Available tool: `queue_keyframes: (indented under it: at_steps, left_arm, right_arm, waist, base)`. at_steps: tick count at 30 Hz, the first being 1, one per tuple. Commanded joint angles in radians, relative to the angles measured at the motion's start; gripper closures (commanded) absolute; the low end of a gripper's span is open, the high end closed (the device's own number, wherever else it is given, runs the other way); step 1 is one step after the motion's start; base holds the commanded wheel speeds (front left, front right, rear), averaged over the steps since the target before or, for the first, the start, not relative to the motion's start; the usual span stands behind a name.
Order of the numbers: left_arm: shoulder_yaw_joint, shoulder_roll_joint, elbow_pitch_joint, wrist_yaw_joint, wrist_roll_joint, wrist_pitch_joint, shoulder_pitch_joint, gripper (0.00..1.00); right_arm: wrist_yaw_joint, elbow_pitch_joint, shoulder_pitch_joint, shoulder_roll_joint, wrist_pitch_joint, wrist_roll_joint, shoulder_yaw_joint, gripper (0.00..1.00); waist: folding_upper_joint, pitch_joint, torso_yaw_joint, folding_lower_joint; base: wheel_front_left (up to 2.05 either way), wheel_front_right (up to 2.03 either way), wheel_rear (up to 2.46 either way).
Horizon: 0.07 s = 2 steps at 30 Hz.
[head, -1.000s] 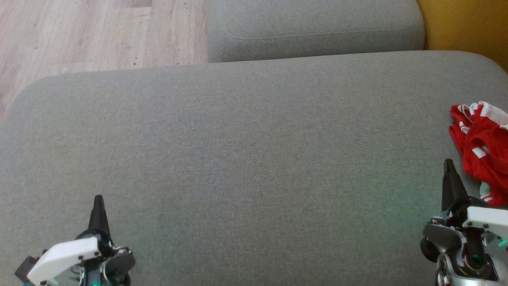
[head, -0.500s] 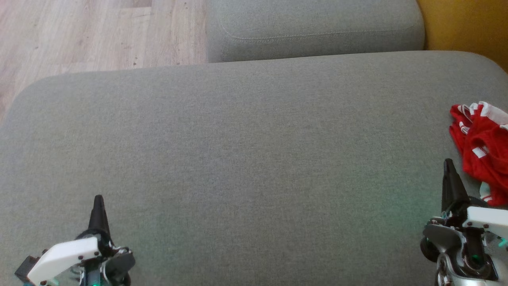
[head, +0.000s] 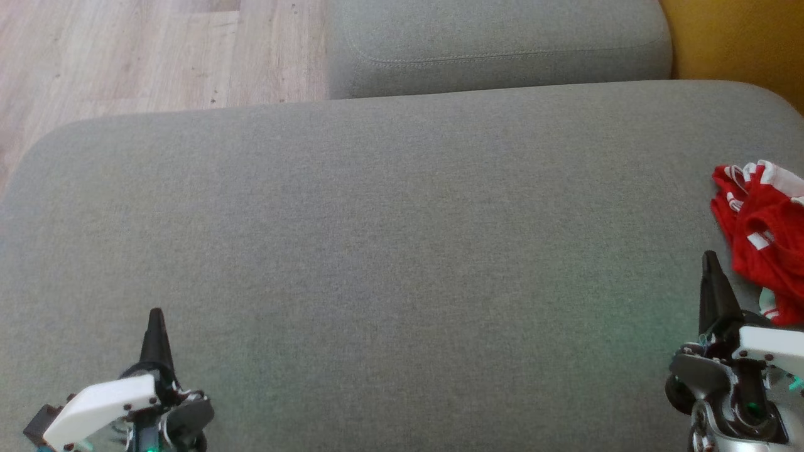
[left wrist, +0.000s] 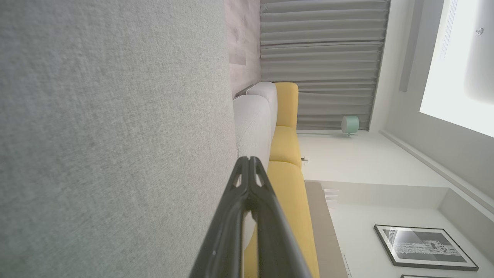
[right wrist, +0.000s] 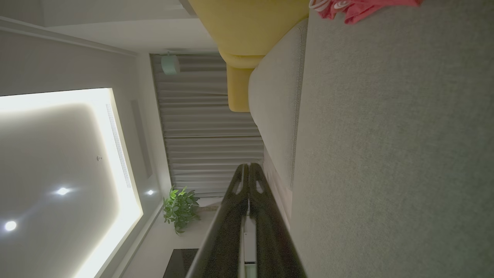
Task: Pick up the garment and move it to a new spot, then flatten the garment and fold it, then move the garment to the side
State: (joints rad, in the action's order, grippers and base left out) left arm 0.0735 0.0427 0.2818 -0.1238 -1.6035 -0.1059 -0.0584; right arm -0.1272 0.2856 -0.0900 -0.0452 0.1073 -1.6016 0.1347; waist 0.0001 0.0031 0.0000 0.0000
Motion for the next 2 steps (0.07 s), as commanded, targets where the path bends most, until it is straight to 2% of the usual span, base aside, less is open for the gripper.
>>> queue_keyframes:
  at_steps: [1, 2]
  left_arm:
    - [0.040, 0.008, -0.037, -0.007, -0.005, -0.007, -0.050, 1.00]
    - [0.040, 0.008, -0.037, -0.007, -0.005, -0.007, -0.050, 1.00]
  right_arm:
    - [-0.003, -0.041, -0.018, -0.005, 0.006, -0.007, -0.021, 1.00]
    - [-0.003, -0.041, -0.018, -0.005, 0.006, -0.007, -0.021, 1.00]
  waist:
    - [-0.0001, 0.000, 0.000, 0.0000]
    - [-0.0001, 0.000, 0.000, 0.0000]
  base:
    - [0.00, 0.00, 0.00]
    - [0.00, 0.00, 0.00]
